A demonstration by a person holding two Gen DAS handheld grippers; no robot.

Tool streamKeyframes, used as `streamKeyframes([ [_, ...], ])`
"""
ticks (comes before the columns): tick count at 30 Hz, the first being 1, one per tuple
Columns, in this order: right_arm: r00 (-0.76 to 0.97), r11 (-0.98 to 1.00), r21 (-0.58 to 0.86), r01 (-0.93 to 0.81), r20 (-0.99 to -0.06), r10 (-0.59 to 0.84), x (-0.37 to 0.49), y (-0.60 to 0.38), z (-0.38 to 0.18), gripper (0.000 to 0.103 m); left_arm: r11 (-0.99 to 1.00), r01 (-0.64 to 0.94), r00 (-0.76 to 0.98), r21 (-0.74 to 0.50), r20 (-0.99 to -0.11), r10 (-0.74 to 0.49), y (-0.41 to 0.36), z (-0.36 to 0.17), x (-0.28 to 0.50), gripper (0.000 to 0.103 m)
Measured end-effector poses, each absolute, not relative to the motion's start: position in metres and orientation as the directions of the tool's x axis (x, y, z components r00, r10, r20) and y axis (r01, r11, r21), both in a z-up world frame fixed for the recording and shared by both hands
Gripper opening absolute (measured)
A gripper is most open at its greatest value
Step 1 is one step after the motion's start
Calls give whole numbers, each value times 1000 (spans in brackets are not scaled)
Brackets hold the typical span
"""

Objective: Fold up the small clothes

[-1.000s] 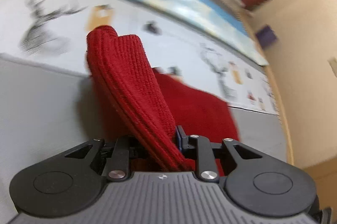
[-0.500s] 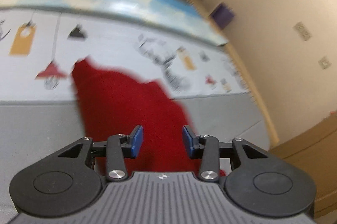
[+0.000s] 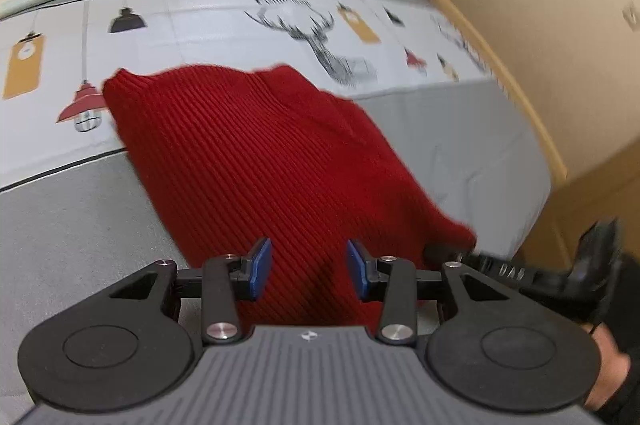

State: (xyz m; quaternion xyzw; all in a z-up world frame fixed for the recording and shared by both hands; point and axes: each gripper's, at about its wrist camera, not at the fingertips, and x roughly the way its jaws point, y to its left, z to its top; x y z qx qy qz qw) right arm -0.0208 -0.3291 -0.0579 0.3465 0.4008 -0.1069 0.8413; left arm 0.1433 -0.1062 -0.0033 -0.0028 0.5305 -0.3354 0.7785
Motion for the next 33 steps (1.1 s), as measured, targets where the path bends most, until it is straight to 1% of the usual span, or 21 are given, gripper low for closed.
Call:
streamKeyframes([
  [1,670,756,489,435,-737,91,-22,-326,-54,46,764,543,200,-349,-830,-521,-112,-5,141,45],
  [2,690,771,487,409,-718,88,-28,-324,-50,39,753,563,189,-341,-834,-518,-116,-6,139,45],
  [3,717,790,487,373,-691,87,-31,-322,-43,24,744,578,178,-334,-839,-514,-121,-9,137,45],
  [4,744,803,486,345,-663,82,-33,-320,-36,19,737,596,164,-319,-850,-500,-126,-13,135,48],
  [6,787,812,497,306,-612,78,-40,-317,-23,18,733,621,150,-278,-875,-459,-133,-22,131,54],
  [7,789,805,504,313,-610,75,-42,-318,-22,18,730,635,146,-254,-888,-436,-137,-27,130,55],
  [8,776,793,507,338,-627,70,-44,-321,-24,18,726,644,144,-240,-894,-424,-139,-31,129,55],
  [10,692,760,477,442,-720,50,-42,-328,-42,18,712,661,128,-237,-899,-418,-144,-36,128,55],
  [12,597,732,444,516,-799,64,-40,-334,-64,19,700,674,118,-235,-901,-416,-145,-37,127,55],
  [15,565,767,402,500,-822,63,-35,-332,-61,27,705,674,138,-223,-899,-417,-145,-33,127,56],
  [16,561,778,394,489,-825,65,-32,-332,-55,32,713,659,149,-239,-888,-435,-140,-28,130,56],
  [18,558,803,371,466,-828,59,-29,-334,-39,37,725,632,181,-275,-856,-483,-132,-17,135,56],
  [20,553,824,349,446,-831,52,-30,-340,-25,39,744,602,227,-290,-831,-508,-122,-9,142,56],
  [21,558,836,332,437,-829,38,-31,-343,-17,39,753,593,238,-284,-832,-501,-119,-9,144,56],
  [23,600,860,306,407,-800,0,-33,-353,4,39,766,600,233,-231,-865,-444,-121,-19,144,56],
  [24,623,870,298,393,-782,-14,-36,-357,15,39,766,620,229,-168,-896,-381,-127,-29,142,55],
  [25,649,879,293,376,-761,-24,-37,-362,23,40,763,637,219,-112,-922,-319,-132,-38,140,59],
  [27,707,902,288,322,-707,-27,-31,-369,40,43,751,658,210,-58,-943,-257,-139,-50,136,61],
  [30,757,927,292,234,-653,15,-17,-379,55,47,760,646,227,-69,-933,-277,-138,-43,137,61],
  [31,763,932,299,206,-645,39,-12,-378,55,50,767,637,236,-81,-926,-294,-136,-39,138,61],
  [33,755,945,295,142,-650,89,3,-376,53,51,776,625,261,-84,-914,-310,-130,-32,133,61],
])
